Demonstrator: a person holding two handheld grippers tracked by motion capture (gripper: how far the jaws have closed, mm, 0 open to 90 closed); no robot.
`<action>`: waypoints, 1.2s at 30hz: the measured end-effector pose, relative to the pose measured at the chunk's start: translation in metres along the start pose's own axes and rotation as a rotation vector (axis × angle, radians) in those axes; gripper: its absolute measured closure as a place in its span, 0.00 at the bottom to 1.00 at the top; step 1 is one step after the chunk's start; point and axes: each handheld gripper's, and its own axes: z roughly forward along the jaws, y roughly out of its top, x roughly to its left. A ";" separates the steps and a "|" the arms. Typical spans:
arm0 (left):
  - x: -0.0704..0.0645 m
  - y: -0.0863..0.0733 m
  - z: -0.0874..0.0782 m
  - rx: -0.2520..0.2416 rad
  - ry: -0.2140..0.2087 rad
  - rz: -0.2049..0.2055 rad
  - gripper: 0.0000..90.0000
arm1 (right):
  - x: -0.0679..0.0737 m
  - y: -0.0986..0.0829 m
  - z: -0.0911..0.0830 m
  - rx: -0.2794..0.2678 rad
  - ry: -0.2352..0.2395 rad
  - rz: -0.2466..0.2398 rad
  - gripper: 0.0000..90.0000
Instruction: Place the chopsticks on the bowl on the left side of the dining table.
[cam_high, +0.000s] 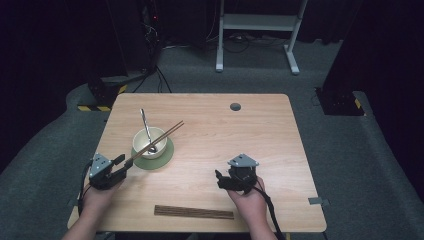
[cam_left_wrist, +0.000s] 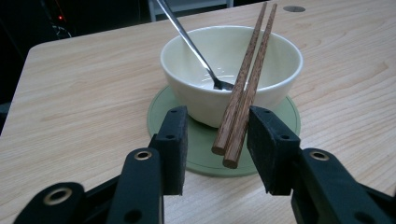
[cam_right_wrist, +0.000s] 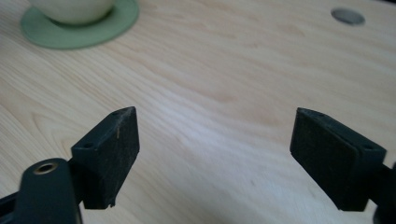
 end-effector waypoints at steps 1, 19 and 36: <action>0.002 0.000 0.000 0.005 0.000 -0.004 0.63 | 0.004 0.006 0.002 -0.005 0.005 -0.008 0.23; 0.025 -0.002 0.002 -0.021 0.032 -0.148 0.60 | 0.038 0.081 0.090 -0.029 0.029 -0.065 0.52; 0.032 0.001 0.012 -0.004 0.094 -0.203 0.63 | 0.042 0.112 0.151 0.015 0.017 -0.072 0.35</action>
